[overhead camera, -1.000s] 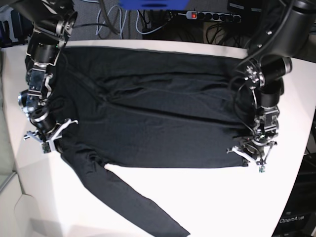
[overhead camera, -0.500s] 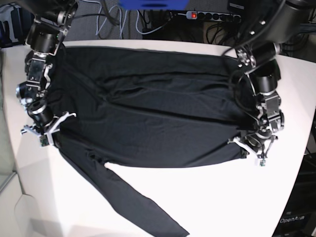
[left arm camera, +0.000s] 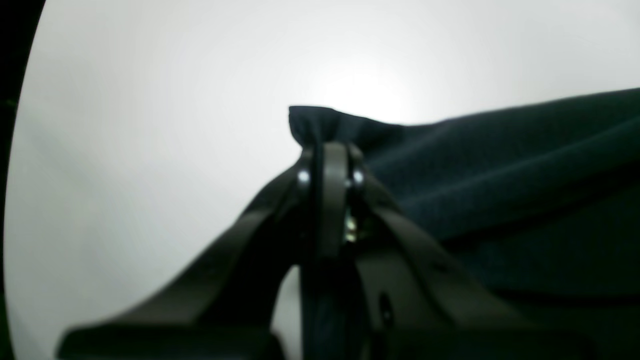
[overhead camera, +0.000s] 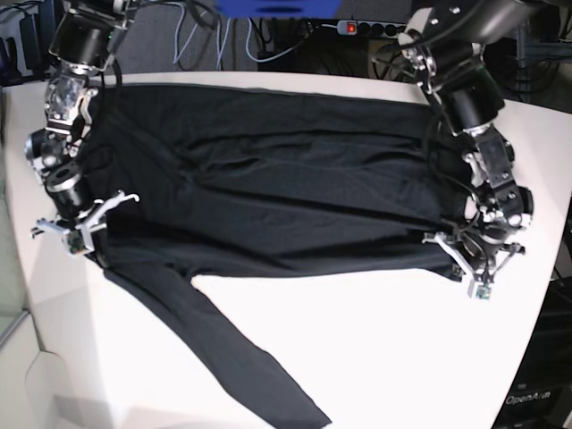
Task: Fold the T-shirt properly
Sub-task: 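Lift both side edges and fold them toward the hem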
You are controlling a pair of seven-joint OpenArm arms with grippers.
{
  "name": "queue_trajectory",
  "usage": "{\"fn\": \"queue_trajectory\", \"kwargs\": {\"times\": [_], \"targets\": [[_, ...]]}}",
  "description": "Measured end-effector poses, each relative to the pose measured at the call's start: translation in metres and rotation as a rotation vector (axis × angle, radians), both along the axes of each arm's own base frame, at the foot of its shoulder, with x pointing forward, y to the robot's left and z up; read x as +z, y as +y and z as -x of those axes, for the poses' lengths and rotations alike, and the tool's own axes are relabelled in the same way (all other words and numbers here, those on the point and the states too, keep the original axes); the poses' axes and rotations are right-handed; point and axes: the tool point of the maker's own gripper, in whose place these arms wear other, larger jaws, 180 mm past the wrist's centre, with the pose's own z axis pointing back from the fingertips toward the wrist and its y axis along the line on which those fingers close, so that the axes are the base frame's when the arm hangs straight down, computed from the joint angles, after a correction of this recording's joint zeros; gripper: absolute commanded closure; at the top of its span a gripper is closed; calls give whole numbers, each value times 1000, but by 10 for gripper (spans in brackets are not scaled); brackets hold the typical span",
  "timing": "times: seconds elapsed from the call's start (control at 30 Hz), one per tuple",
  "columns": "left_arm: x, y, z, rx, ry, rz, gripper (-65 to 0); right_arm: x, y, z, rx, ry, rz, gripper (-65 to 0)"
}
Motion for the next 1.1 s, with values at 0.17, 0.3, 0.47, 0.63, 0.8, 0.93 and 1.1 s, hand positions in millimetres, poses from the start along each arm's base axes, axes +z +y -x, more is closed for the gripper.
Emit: {"fn": "queue_trajectory", "kwargs": {"times": [0.17,0.3,0.47,0.63,0.8,0.93,1.1], "targets": [[15,6,7,-2,-28,-46,0,1,-18,21,-26,16,3,0],[18,6,17,-16,1,-73,0,7,-38,29,-112,-15,-33,0],[30,8,32,-39,0,-126,0,14,-62,42,-214,-46,-56,0],[26,2,49,-45,8,-133,0,21,-78,55,-284,-71,-55,0],[11,1,64,-49,48,-132,0,21,-85,69,-354,-86,-78,0],[-1,1,77,-52,78,-128,0,16,-95,83,-417,-84,-100,0],[-6,2,85,-52,96,-125,0,0,-98,103,-455,-39,-114,0]]}}
